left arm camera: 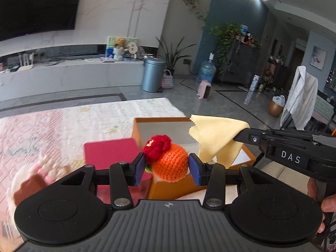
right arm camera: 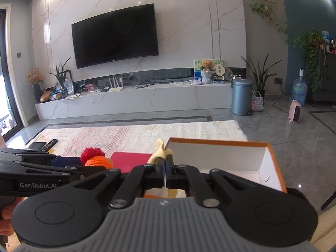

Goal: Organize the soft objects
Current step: 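Carry the knitted fruit and yellow cloth over the orange box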

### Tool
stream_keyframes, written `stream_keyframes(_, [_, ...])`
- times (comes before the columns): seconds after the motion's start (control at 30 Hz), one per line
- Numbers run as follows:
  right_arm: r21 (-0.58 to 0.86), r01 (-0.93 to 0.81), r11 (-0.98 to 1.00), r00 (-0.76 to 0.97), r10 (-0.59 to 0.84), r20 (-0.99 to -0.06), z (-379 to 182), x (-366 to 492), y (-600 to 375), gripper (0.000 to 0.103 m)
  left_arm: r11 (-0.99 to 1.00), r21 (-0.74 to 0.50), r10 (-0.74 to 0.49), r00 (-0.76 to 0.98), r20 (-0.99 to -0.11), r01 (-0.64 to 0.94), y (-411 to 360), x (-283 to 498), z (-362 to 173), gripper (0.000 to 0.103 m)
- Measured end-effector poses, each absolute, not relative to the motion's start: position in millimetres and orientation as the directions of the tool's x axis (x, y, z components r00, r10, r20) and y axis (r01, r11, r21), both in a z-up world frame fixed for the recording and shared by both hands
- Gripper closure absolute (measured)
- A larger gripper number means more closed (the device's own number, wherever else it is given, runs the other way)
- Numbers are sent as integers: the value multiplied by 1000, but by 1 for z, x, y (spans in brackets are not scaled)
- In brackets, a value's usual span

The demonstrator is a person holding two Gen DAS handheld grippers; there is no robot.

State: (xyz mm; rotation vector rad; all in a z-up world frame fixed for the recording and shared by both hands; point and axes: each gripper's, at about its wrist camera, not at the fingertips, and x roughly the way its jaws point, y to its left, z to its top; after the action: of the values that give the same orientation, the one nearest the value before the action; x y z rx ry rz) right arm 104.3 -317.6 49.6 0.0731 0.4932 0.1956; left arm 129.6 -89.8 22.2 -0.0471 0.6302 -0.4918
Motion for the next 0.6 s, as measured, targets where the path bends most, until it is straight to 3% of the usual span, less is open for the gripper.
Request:
stream_keyframes(0.27, [90, -125, 988, 871, 153, -468, 56, 140, -344, 103, 853, -177, -495, 654, -572, 492, -125, 175, 25, 52])
stream_keyframes(0.6, [22, -88, 996, 816, 85, -571, 21, 199, -365, 103, 817, -85, -470, 573, -671, 570, -172, 218, -11, 52])
